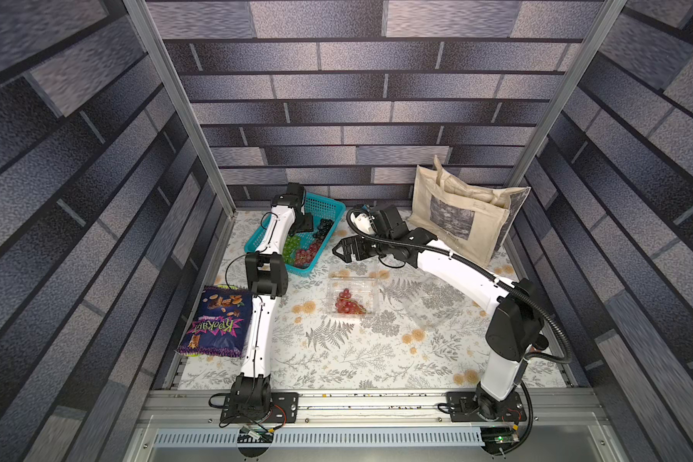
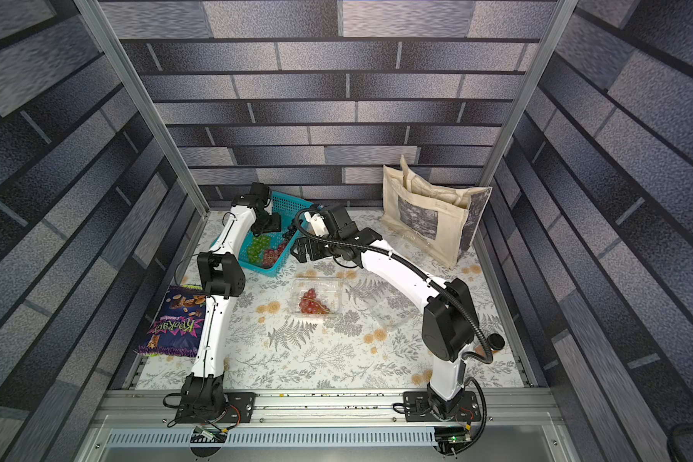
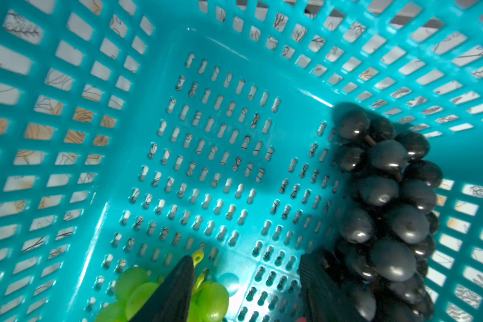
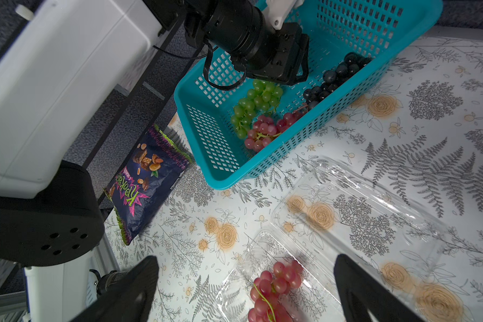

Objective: Pack grapes into containers
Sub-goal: Pick up the grape from the basket.

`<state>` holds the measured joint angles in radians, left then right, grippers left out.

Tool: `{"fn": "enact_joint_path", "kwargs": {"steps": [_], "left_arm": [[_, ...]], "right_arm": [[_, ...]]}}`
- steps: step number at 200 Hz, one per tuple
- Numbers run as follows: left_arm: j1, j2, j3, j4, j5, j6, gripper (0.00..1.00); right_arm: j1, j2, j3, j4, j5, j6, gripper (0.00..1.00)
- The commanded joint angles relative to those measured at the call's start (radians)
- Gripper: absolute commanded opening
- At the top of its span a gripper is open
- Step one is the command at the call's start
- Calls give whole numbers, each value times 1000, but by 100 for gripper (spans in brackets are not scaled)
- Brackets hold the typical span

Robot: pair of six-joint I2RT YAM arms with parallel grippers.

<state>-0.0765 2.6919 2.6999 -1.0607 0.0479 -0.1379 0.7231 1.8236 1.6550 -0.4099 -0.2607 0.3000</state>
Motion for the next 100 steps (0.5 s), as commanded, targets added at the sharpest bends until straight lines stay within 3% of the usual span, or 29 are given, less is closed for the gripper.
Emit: {"fn": "enact_joint_path", "kwargs": {"steps": [1,100], "left_arm": [[9,11,11,-27,-30,9,64],[25,18,6,-36,-84,8,60]], "right_arm": [[1,-5,34,32,-23,14,100],[18,32,58,39,-32,36,100]]}}
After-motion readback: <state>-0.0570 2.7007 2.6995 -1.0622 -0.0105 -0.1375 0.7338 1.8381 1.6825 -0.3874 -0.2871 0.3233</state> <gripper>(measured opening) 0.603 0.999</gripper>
